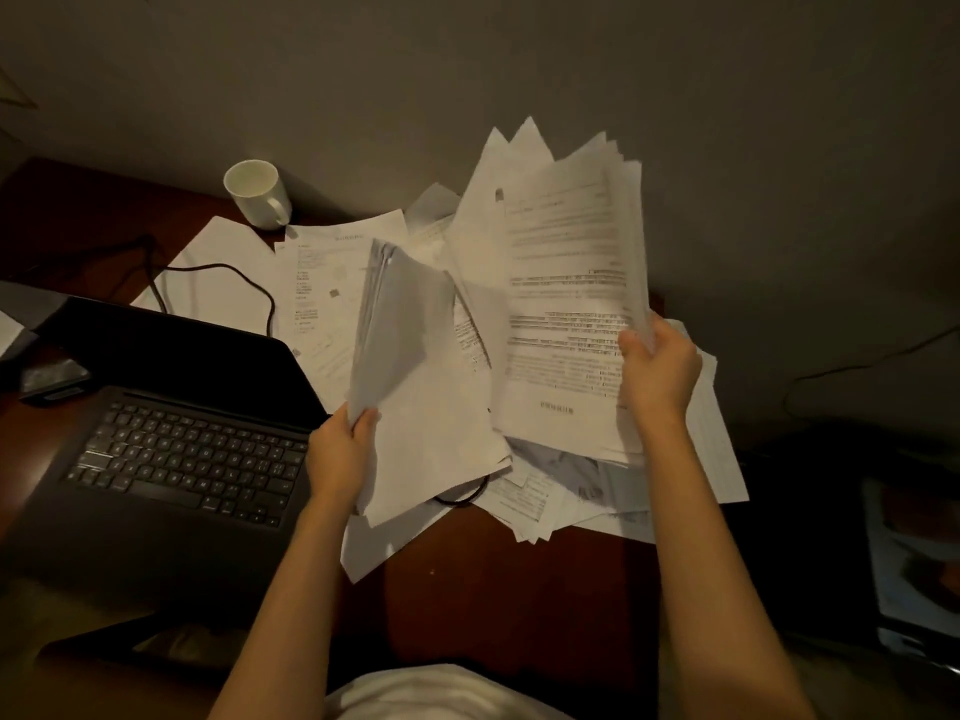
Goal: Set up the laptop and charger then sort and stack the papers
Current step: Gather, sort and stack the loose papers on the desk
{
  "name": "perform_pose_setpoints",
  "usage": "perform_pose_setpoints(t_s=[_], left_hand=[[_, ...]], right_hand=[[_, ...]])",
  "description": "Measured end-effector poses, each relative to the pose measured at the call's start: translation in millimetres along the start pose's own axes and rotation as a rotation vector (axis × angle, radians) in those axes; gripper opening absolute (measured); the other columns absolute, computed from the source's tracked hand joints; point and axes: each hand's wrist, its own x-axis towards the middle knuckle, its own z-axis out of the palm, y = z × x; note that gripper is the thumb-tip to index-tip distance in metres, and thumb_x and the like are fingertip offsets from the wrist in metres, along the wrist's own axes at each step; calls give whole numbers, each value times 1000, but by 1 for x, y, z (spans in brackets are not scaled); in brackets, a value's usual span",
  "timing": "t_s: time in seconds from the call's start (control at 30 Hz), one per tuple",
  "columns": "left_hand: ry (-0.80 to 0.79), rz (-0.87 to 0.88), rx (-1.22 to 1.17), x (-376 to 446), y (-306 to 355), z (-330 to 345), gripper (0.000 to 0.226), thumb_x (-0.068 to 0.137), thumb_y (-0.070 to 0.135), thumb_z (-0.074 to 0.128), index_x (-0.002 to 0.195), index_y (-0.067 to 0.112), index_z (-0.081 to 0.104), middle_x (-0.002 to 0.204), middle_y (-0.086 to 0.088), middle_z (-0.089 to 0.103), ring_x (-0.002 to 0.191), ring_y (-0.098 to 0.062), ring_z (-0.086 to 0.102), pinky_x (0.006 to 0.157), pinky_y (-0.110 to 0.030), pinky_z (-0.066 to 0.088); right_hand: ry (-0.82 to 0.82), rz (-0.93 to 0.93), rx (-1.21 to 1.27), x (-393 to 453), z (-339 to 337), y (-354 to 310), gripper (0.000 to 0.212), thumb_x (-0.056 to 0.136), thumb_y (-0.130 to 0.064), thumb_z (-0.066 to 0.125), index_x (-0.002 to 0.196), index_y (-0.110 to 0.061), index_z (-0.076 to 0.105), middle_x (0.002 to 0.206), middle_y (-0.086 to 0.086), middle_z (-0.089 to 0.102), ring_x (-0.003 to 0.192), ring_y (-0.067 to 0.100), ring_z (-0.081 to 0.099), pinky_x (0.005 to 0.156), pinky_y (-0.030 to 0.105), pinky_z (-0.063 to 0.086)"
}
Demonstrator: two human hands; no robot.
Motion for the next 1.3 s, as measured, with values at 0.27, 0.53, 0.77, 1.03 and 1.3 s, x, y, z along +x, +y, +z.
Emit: perform_pose_setpoints(t_s=[0.27,0.53,0.77,1.03,1.3], left_hand=[[-60,-165,-157,-7,-14,7,35,95,22,56,121,-2,57,102,-16,62,93,-30,59,76,-33,45],[-112,-403,-180,-17,-33,9,61,100,50,30,126,1,55,117,-16,58,102,-31,57,85,-33,43],[-94,-481,-350,-26,-48,19,59,88,35,66,137,7,47,134,-8,54,122,-27,50,102,-33,38],[-79,-542,-511,-28,-58,32,42,94,17,58,135,16,47,125,-7,60,105,-26,58,95,-42,47],[-126,-509,-492,-23,-58,29,40,97,11,52,136,11,45,121,-1,56,105,-20,53,92,-32,41]], right_hand=[[-247,212,429,-13,-2,-10,28,90,1,58,115,-12,61,96,-4,67,85,10,65,63,19,56],[-516,404,81,-52,28,72,27,89,4,58,107,-15,65,116,9,65,91,17,63,69,21,53],[-724,478,36,-62,30,86,32,90,5,55,116,-14,60,116,5,63,98,18,61,78,23,51],[-561,269,-520,-47,38,88,34,86,-2,64,118,-6,57,115,8,62,89,18,56,76,26,48],[-141,58,-524,-33,54,72,28,94,-1,38,87,-13,63,85,4,67,67,17,58,54,22,43]])
